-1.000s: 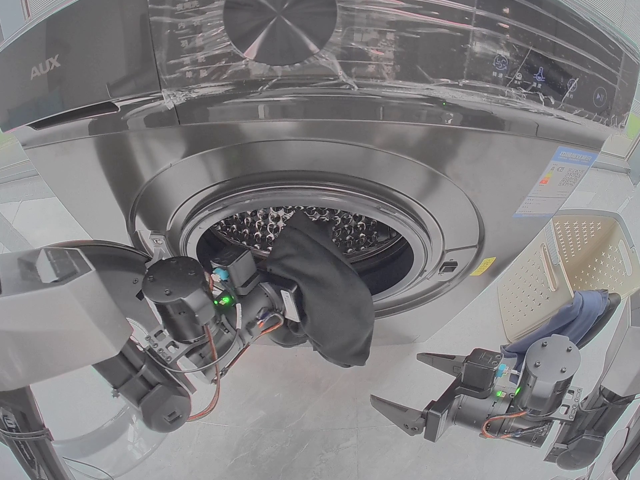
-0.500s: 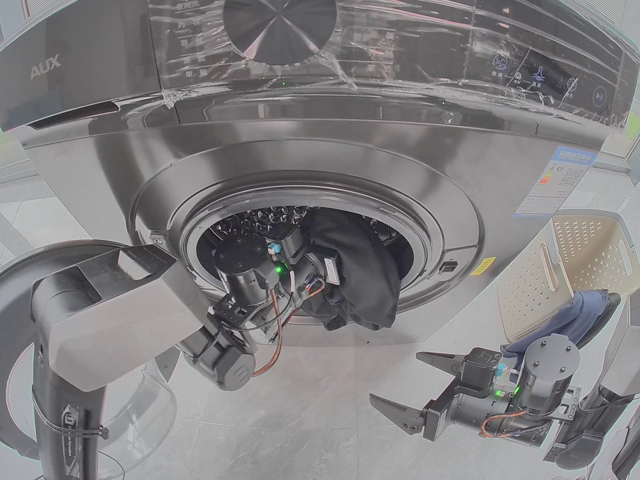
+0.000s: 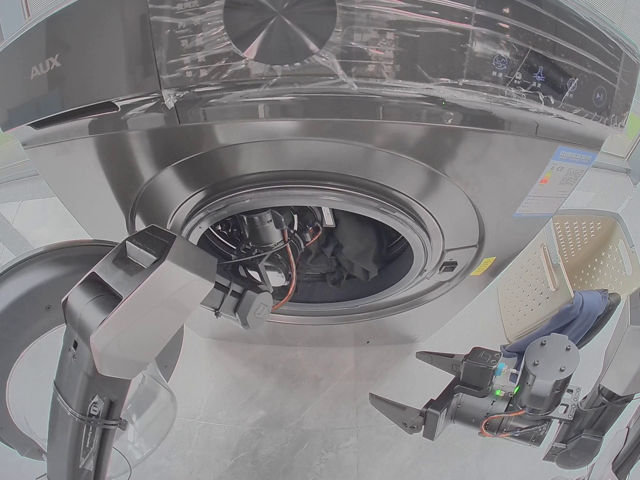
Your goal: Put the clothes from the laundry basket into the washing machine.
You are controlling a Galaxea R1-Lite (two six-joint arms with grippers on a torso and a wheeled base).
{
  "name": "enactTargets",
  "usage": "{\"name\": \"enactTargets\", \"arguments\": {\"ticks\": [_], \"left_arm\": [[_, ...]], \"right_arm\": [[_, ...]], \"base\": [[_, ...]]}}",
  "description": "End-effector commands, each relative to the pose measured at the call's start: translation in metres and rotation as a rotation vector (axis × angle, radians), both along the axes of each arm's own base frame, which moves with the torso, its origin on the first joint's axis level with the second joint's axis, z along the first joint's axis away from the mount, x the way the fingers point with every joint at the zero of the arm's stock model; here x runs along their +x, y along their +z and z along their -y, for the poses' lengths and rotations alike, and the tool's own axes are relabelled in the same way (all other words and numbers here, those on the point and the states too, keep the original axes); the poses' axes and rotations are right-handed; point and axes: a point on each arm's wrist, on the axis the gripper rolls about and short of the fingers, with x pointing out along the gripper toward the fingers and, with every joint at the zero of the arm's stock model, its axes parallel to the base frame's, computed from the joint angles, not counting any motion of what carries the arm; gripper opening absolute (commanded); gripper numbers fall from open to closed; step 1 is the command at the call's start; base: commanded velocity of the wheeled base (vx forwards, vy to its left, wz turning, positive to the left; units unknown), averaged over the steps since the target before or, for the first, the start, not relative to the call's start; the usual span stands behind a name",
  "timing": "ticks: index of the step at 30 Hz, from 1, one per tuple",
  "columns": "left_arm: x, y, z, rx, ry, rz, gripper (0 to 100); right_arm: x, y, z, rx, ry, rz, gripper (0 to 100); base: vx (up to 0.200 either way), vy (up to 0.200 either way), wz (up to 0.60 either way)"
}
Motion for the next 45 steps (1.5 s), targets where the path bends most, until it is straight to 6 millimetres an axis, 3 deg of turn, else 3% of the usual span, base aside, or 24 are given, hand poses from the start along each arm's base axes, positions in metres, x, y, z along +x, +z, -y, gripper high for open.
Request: {"name": "enactTargets", "arguments": {"ticks": [1,4,5,9,14,21,28,29,35,45], "left_arm": [[0.021,-0.010,-0.008,-0.011,0.052,-0.024,0],[0.016,-0.007,-0.006,-0.020,0.041,-0.041,0],[0.012,-0.004,-0.006,-0.031,0.033,-0.057,100],[-0.008,0.009,0.002,-0.079,-0.016,-0.128,100],[-0.027,0.022,-0.005,-0.096,-0.040,-0.269,100],[-0.035,-0.014,-0.010,0.038,-0.022,-0.463,100],[-0.032,-0.039,-0.009,0.096,-0.043,-0.529,100],[-0.031,-0.042,-0.010,0.107,-0.040,-0.529,0],[-0.020,-0.053,-0.006,0.130,-0.026,-0.503,0],[0.011,-0.033,0.009,-0.022,0.038,-0.269,0]], "right_arm": [[0.000,0.000,-0.001,0.001,0.002,0.000,100],[0.000,0.000,-0.001,0.001,0.002,0.000,100],[0.000,0.000,0.000,0.001,0.001,0.000,100],[0.001,0.000,0.001,0.001,-0.006,0.000,100],[0.001,0.000,0.000,0.002,-0.001,0.001,100],[0.001,0.000,-0.001,0.003,0.001,0.002,100],[0.003,0.001,-0.001,0.009,-0.004,0.007,100],[0.003,0.001,-0.001,0.009,-0.004,0.007,100],[0.003,0.002,-0.002,0.010,-0.003,0.008,100],[0.004,0.002,-0.003,0.014,-0.004,0.013,100]], "base": [[0.000,0.000,0.00],[0.000,0.000,0.00],[0.000,0.000,0.00],[0.000,0.000,0.00],[0.000,0.000,0.00],[0.000,0.000,0.00],[0.000,0.000,0.00],[0.000,0.000,0.00],[0.000,0.000,0.00],[0.000,0.000,0.00]]}}
